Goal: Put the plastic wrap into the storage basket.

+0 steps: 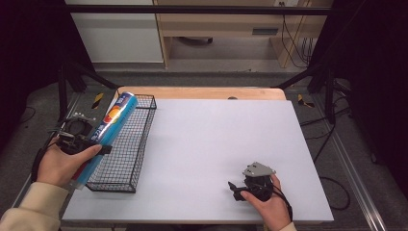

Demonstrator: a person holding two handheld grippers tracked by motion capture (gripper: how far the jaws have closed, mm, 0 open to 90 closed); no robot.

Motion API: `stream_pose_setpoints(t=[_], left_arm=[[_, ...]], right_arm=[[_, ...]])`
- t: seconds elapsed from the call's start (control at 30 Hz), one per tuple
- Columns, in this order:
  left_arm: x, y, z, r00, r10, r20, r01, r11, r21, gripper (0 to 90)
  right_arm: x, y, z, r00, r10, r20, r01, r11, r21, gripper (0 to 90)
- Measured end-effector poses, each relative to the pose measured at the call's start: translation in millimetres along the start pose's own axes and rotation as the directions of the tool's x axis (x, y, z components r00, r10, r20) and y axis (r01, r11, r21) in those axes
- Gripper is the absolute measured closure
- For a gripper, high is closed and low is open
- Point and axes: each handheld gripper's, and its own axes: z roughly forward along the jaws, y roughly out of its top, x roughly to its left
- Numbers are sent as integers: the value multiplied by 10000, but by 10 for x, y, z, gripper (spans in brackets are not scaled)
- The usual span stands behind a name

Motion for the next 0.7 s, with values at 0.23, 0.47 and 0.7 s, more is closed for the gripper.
stream_pose_setpoints(t=[0.23,0.47,0.7], left_arm=[[2,-17,27,10000,-43,16,43,10000,73,319],[-9,-29,47,10000,-54,69,54,9999,111,319],[-8,-43,70,9999,-69,96,68,9999,127,319]], right_arm=[[1,0,-1,10000,7,-27,-7,10000,5,103],[4,-2,0,10000,27,-55,-27,10000,24,102],[3,-2,3,10000,6,-45,-6,10000,31,102]])
